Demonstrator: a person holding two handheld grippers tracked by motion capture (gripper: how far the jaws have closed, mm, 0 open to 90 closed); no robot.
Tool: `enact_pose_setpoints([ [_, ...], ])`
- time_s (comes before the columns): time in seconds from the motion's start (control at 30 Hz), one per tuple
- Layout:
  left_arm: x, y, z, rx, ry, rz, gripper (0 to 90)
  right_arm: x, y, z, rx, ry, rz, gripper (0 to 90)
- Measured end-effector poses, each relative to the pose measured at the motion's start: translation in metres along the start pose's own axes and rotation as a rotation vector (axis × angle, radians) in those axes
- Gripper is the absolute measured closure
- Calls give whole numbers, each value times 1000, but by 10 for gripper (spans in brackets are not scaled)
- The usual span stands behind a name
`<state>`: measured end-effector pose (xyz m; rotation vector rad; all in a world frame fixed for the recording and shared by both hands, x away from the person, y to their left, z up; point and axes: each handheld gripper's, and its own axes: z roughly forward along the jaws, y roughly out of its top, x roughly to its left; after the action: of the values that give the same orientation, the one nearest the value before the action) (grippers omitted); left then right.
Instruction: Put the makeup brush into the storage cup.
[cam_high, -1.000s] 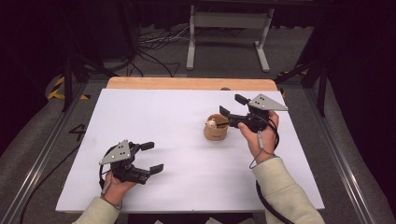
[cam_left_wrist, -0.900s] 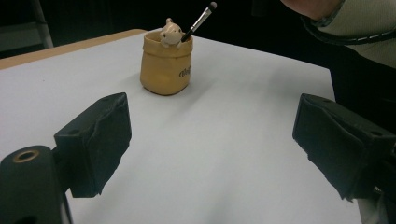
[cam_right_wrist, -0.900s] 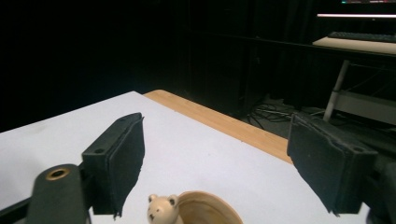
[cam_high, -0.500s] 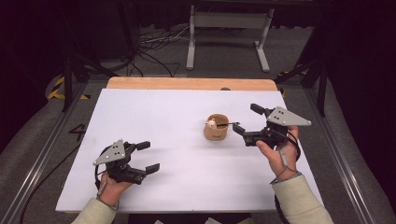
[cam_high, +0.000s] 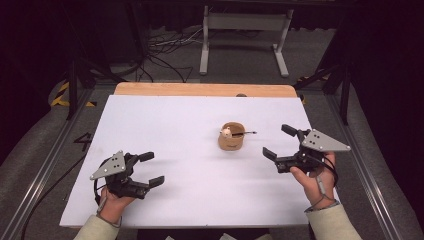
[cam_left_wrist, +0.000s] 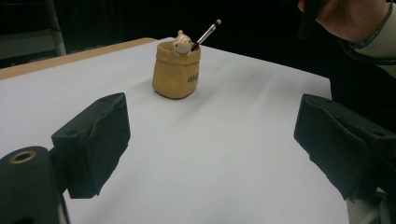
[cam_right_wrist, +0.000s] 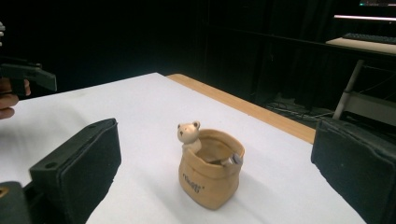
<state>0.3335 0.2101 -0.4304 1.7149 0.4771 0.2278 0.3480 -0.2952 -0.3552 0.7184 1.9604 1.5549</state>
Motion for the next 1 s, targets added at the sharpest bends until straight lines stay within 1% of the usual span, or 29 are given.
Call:
enact_pose_setpoints([
  [0.07, 0, -1, -2, -3, -2, -6, 111, 1, -6, -5, 7, 6, 10, 14],
  [0.13, -1, -2, -4, -3, -2, -7, 110, 1, -11, -8, 17, 7, 9, 14],
  [0.2, -1, -3, -5, -2, -5, -2, 108, 1, -16, -10, 11, 11, 13, 14],
  [0.23, -1, -3, -6, -1, -6, -7, 108, 1, -19, -12, 5, 16, 20, 14],
  [0.27, -1, -3, -7, -1, -4, 0, 107, 1, -21, -13, 1, 25, 26, 13],
  [0.3, -2, -4, -7, -2, -4, -2, 107, 2, -25, -14, -4, 29, 34, 14],
  [0.37, -2, -4, -8, -2, -7, 0, 107, 3, -31, -15, 1, 41, 33, 14],
  [0.53, -2, -7, -9, -2, -6, -3, 97, 8, -45, -14, 29, 71, 34, 18],
  [0.6, -2, -7, -10, -5, -4, -3, 93, 8, -48, -14, 34, 74, 36, 18],
  [0.67, -1, -8, -10, -3, -5, 6, 82, 10, -56, -13, 39, 77, 49, 18],
  [0.77, -1, -11, -10, -7, -4, -3, 70, 12, -65, -11, 46, 74, 63, 18],
  [0.8, 0, -11, -10, -4, -1, 3, 66, 13, -67, -11, 48, 75, 65, 18],
  [0.83, 0, -12, -10, -5, -3, -4, 59, 13, -69, -11, 52, 78, 72, 18],
  [0.93, 0, -14, -9, -3, 0, -7, 45, 15, -73, -10, 57, 81, 76, 18],
  [1.0, 0, -15, -9, -1, -6, -11, 42, 16, -76, -8, 61, 85, 79, 18],
])
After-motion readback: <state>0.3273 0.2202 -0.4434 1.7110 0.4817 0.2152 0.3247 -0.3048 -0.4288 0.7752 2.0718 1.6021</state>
